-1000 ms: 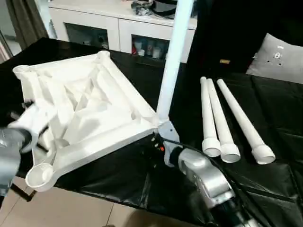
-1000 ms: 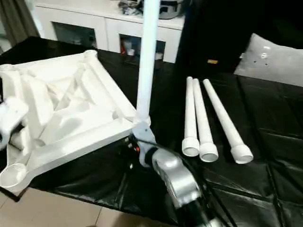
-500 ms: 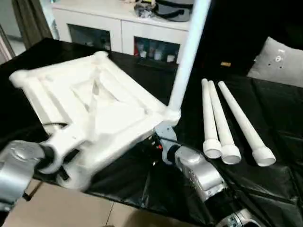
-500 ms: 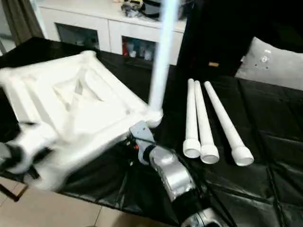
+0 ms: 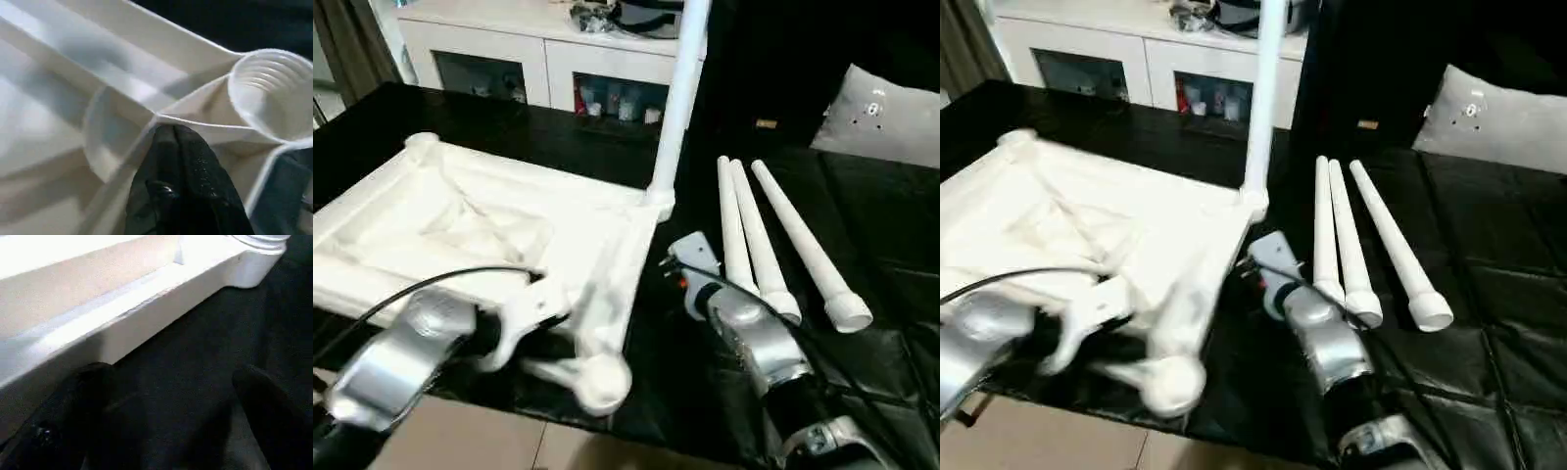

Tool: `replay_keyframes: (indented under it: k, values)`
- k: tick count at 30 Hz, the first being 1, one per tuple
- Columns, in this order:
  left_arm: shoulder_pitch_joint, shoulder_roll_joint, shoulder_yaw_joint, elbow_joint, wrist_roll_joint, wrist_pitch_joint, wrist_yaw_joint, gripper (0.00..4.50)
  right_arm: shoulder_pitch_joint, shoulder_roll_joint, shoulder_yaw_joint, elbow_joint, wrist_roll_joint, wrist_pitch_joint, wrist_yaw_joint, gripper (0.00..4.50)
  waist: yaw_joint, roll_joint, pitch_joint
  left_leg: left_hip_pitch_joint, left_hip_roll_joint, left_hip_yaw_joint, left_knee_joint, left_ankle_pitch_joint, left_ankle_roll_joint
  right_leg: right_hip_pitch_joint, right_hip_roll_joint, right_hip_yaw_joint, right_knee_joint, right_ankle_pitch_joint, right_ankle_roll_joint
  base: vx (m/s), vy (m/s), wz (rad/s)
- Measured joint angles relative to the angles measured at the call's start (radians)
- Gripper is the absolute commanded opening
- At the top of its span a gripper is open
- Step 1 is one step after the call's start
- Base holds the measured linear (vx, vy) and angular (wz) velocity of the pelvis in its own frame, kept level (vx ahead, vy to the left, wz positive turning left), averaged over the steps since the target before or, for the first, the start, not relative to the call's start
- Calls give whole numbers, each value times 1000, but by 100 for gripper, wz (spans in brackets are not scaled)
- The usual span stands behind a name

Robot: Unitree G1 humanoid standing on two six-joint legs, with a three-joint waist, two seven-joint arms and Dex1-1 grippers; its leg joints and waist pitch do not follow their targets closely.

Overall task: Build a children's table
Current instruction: Rotate table base

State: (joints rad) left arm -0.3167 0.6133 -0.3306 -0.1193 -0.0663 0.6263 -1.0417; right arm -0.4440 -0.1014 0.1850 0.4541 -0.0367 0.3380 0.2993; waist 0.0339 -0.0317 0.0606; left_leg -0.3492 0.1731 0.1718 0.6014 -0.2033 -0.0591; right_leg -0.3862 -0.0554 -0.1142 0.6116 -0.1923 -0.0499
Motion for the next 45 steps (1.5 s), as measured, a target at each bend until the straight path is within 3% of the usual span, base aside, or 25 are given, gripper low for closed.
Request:
replay_keyframes:
  k: [6, 11, 17, 22, 23, 25, 27, 28, 29, 30, 31, 32, 33, 34, 35, 36, 37, 38, 39, 40, 42, 45]
  values:
    - [-86, -134, 0, 178, 40, -101, 143, 4, -9, -18, -11, -71, -8, 7, -16, 450, 0, 5, 3, -1, 0, 0, 0, 0, 0, -1, 0, 0, 0, 1, 0, 0, 0, 0]
    - [-99, -201, 8, 229, 42, -141, 216, 4, -14, -27, -47, -207, -6, 39, -51, 450, 2, 8, 4, -1, 0, 0, -1, 0, 0, -1, 0, 0, -1, 2, -2, 0, 0, 0]
    - [-5, -275, 102, 121, -3, -146, 310, 42, 76, -22, -113, -423, 11, 125, -88, 450, 4, 10, 5, -2, 0, 0, -1, -2, 3, -1, 0, 0, -2, 1, -2, 0, 0, 0]
    - [112, -424, 243, -84, -66, -104, 492, 78, 254, 48, -142, -666, 92, 206, -107, 450, -2, 15, 5, -1, 0, 1, -1, -3, 3, 1, 0, 0, -3, -2, 3, -11, 0, -2]
    - [151, -468, 273, -126, -70, -100, 549, 85, 311, 67, -143, -718, 110, 216, -117, 450, 1, 16, 6, 14, 9, 23, 1, -8, -1, -9, 15, 23, -6, -3, 5, -55, -1, -11]
    - [160, -471, 293, -138, -68, -99, 597, 97, 333, 84, -126, -746, 126, 231, -118, 450, 4, 19, 5, 17, 16, 39, 10, -18, -4, -12, 38, 63, -2, 1, 8, 10, 10, -54]
    - [158, -484, 309, -144, -64, -106, 635, 109, 362, 80, -122, -789, 128, 242, -117, 450, 6, 19, 4, 18, 14, 53, 19, -27, 2, -24, 56, 110, 3, 5, 14, 2, 33, -52]
    - [156, -492, 308, -142, -51, -124, 654, 116, 379, 76, -117, -804, 128, 240, -117, 450, 11, 20, 4, 16, 6, 50, 31, -38, 6, -28, 67, 137, 7, 7, 17, -8, 35, -22]
    - [156, -495, 309, -143, -39, -139, 669, 122, 398, 75, -120, -810, 128, 238, -117, 450, 14, 20, 3, 16, -7, 36, 38, -49, 11, -29, 75, 158, 11, 10, 21, -13, 82, -57]
    - [155, -491, 312, -143, -28, -153, 683, 127, 413, 81, -115, -810, 128, 237, -117, 450, 7, 28, 0, 17, -12, 27, 52, -64, 9, -31, 89, 173, 10, 13, 27, -21, 91, -59]
    - [154, -488, 317, -143, -22, -156, 691, 135, 418, 87, -109, -810, 128, 237, -118, 450, -9, 35, -3, 17, -5, 29, 57, -64, 8, -37, 98, 179, -3, 14, 32, -21, 91, -59]
    - [154, -488, 320, -143, -20, -155, 700, 143, 422, 91, -105, -818, 130, 238, -118, 450, -26, 42, -4, 15, 6, 35, 54, -64, 10, -40, 100, 169, -9, 4, 37, -54, 79, -40]
    - [155, -494, 332, -145, -20, -150, 710, 143, 423, 103, -96, -836, 132, 240, -119, 450, -32, 51, -7, 9, 26, 48, 53, -63, 11, -51, 78, 124, 5, -25, 44, -64, 49, -39]
    - [156, -505, 341, -157, -21, -142, 720, 164, 423, 108, -91, -852, 140, 245, -119, 450, -33, 49, -13, -2, 37, 45, 55, -56, 18, -70, 54, 81, 79, -41, 58, -81, 29, -26]
    - [163, -516, 347, -173, -24, -130, 726, 172, 435, 106, -91, -869, 146, 255, -119, 450, -42, 56, -13, -12, 49, 31, 50, -50, 22, -72, 29, 57, 121, -46, 49, 0, 0, 0]
    - [178, -523, 350, -192, -30, -125, 729, 172, 437, 105, -92, -879, 151, 269, -119, 450, -42, 44, -23, -17, 52, 32, 44, -44, 17, -59, 4, 54, 112, -36, 21, -1, -83, 9]
    - [198, -526, 353, -212, -37, -122, 732, 176, 435, 106, -91, -890, 158, 281, -116, 450, -43, 28, -32, -26, 50, 33, 48, -42, 13, -38, -21, 58, 66, -34, 2, 11, -137, -9]
    - [215, -526, 357, -218, -39, -117, 741, 190, 432, 99, -92, -900, 167, 293, -116, 450, -37, 10, -43, -45, 49, 29, 59, -39, 17, -32, -18, 62, 51, -53, 56, 11, -137, -9]
    - [233, -526, 354, -216, -39, -109, 745, 204, 441, 90, -97, -904, 173, 299, -114, 450, -32, 12, -42, -55, 44, 19, 53, -33, 33, -35, -16, 59, 53, -54, 52, -42, -149, 4]
    - [250, -531, 343, -218, -40, -108, 748, 213, 453, 80, -98, -904, 175, 303, -109, 450, -26, 12, -41, -49, 36, 14, 37, -26, 42, -34, -16, 60, 52, -52, 47, -66, -141, 6]
    - [270, -530, 331, -228, -40, -108, 753, 223, 456, 59, -102, -904, 175, 305, -96, 450, -19, 20, -37, -35, 32, -2, 16, -14, 14, -28, -6, 60, 48, -50, 45, -70, -124, 0]
    - [288, -535, 333, -258, -40, -110, 764, 254, 461, 48, -78, -906, 177, 304, -69, 450, -19, 20, -33, -24, 35, -9, 0, 5, -23, -23, 1, 58, 47, -48, 43, -57, -35, -1]
